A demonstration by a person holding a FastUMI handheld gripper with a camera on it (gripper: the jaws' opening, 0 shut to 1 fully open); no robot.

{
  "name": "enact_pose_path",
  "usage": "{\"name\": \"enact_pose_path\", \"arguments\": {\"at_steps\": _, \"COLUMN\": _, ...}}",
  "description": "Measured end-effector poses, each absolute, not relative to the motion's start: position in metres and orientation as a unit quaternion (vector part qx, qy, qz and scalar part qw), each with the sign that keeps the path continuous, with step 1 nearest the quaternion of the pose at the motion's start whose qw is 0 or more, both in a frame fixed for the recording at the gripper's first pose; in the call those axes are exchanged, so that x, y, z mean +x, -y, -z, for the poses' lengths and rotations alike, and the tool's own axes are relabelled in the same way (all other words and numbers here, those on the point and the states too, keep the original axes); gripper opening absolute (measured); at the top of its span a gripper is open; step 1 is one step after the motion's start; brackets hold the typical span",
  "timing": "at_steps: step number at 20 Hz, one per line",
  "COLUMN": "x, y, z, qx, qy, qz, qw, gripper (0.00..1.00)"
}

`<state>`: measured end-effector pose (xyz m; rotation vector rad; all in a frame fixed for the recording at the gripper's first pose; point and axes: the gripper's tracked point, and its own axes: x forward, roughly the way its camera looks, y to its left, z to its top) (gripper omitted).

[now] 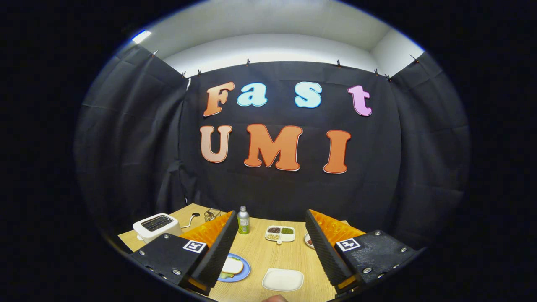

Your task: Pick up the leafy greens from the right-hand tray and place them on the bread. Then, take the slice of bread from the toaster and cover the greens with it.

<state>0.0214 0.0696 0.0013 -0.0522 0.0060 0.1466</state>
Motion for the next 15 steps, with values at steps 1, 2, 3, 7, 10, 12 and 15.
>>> {"name": "enact_pose_path", "arguments": {"at_steps": 1, "x": 0.018, "y": -0.070, "z": -0.003, "qx": -0.024, "qy": 0.000, "qz": -0.075, "qw": 0.997, "gripper": 0.97}}
{"name": "enact_pose_path", "arguments": {"at_steps": 2, "x": 0.016, "y": -0.070, "z": -0.003, "qx": -0.023, "qy": 0.003, "qz": -0.076, "qw": 0.997, "gripper": 0.97}}
{"name": "enact_pose_path", "arguments": {"at_steps": 3, "x": 0.015, "y": -0.069, "z": -0.005, "qx": -0.023, "qy": 0.007, "qz": -0.076, "qw": 0.997, "gripper": 0.97}}
{"name": "enact_pose_path", "arguments": {"at_steps": 7, "x": 0.011, "y": -0.062, "z": -0.008, "qx": -0.025, "qy": 0.021, "qz": -0.069, "qw": 0.997, "gripper": 0.97}}
{"name": "enact_pose_path", "arguments": {"at_steps": 10, "x": 0.007, "y": -0.064, "z": -0.010, "qx": -0.021, "qy": 0.027, "qz": -0.074, "qw": 0.997, "gripper": 0.97}}
{"name": "enact_pose_path", "arguments": {"at_steps": 12, "x": 0.007, "y": -0.062, "z": -0.009, "qx": -0.019, "qy": 0.031, "qz": -0.077, "qw": 0.996, "gripper": 0.97}}
{"name": "enact_pose_path", "arguments": {"at_steps": 15, "x": 0.007, "y": -0.061, "z": -0.009, "qx": -0.019, "qy": 0.034, "qz": -0.077, "qw": 0.996, "gripper": 0.97}}
